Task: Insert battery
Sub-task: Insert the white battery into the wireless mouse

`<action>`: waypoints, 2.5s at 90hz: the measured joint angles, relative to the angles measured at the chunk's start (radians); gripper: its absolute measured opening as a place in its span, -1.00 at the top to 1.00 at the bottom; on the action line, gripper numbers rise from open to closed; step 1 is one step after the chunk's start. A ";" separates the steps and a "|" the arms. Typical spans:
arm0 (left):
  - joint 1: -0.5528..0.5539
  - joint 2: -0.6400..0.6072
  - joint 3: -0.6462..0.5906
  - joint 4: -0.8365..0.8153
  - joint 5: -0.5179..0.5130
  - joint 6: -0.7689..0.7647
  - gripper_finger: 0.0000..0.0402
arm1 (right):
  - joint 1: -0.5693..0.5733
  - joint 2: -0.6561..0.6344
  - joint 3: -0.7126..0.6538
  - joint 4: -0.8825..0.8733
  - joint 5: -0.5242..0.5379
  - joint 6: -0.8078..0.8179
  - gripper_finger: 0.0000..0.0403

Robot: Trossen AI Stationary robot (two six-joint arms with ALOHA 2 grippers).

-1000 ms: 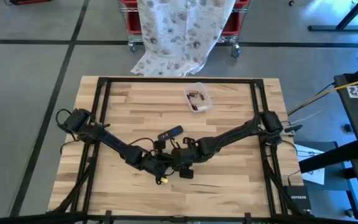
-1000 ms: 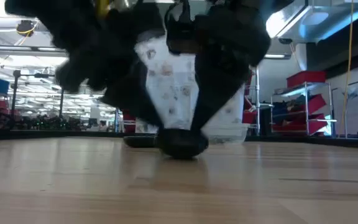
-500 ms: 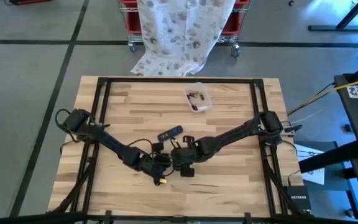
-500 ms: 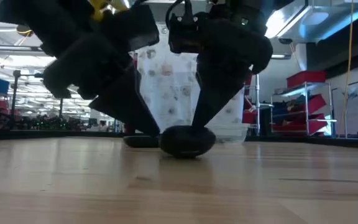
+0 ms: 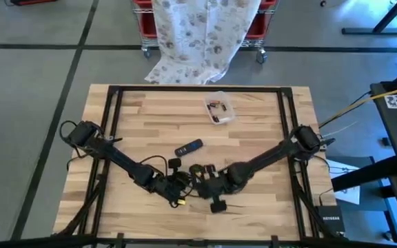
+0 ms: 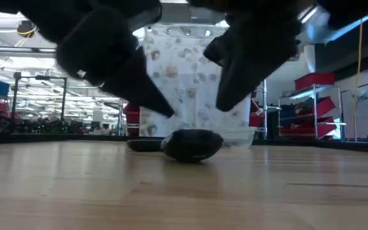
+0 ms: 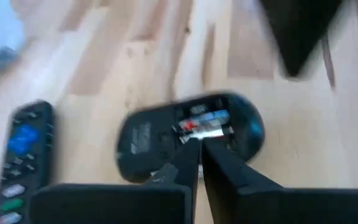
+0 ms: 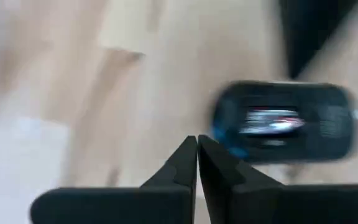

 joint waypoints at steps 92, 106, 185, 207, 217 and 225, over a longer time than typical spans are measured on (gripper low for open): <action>0.141 0.043 0.000 0.046 0.234 0.136 0.99 | -0.015 0.010 -0.128 0.176 0.129 0.079 1.00; 0.142 0.069 0.001 0.100 0.247 0.140 0.99 | -0.015 0.010 -0.127 0.177 0.125 0.079 1.00; 0.087 0.172 0.003 0.237 0.301 0.058 0.99 | -0.018 0.005 -0.126 0.185 0.145 0.045 1.00; 0.082 0.174 0.003 0.237 0.328 0.060 0.99 | 0.000 -0.050 -0.128 0.080 0.253 0.087 1.00; 0.082 0.174 0.003 0.237 0.323 0.060 0.99 | -0.002 -0.060 -0.127 0.048 0.268 0.106 1.00; 0.083 0.174 0.002 0.237 0.322 0.059 0.99 | -0.002 -0.056 -0.128 0.058 0.239 0.093 1.00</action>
